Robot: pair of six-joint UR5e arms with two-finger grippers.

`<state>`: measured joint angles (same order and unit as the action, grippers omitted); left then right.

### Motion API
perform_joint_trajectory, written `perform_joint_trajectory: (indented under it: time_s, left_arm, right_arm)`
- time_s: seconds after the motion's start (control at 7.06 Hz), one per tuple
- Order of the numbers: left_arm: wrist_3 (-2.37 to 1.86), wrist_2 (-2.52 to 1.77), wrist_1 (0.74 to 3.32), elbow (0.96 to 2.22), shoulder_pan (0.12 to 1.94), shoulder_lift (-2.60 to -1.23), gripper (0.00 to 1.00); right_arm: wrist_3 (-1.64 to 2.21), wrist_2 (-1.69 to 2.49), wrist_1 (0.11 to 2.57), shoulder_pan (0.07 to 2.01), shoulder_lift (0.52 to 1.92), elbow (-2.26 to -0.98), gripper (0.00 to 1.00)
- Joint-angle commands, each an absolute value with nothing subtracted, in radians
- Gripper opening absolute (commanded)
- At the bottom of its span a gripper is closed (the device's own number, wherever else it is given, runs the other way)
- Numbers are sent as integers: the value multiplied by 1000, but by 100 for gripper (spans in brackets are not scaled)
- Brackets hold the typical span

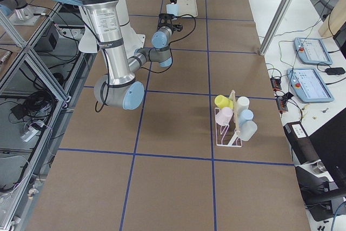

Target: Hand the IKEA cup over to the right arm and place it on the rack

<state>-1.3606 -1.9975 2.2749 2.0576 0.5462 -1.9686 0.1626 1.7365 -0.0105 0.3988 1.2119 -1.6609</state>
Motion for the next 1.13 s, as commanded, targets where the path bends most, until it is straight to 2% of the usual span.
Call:
perform_joint_trajectory:
  time_s: [0.0, 0.71, 0.99]
  left_arm:
    - [-1361, -1994, 2275, 2020, 545, -1993, 0]
    - [-1361, -1982, 2275, 2005, 522, -1997, 0]
    - [-1361, -1983, 2275, 2005, 522, -1999, 0]
  right_arm:
    - [163, 1736, -11, 394, 1212, -1666, 98]
    - [161, 1736, -12, 394, 1207, -1671, 96]
    - [161, 1736, -11, 397, 1209, -1667, 51]
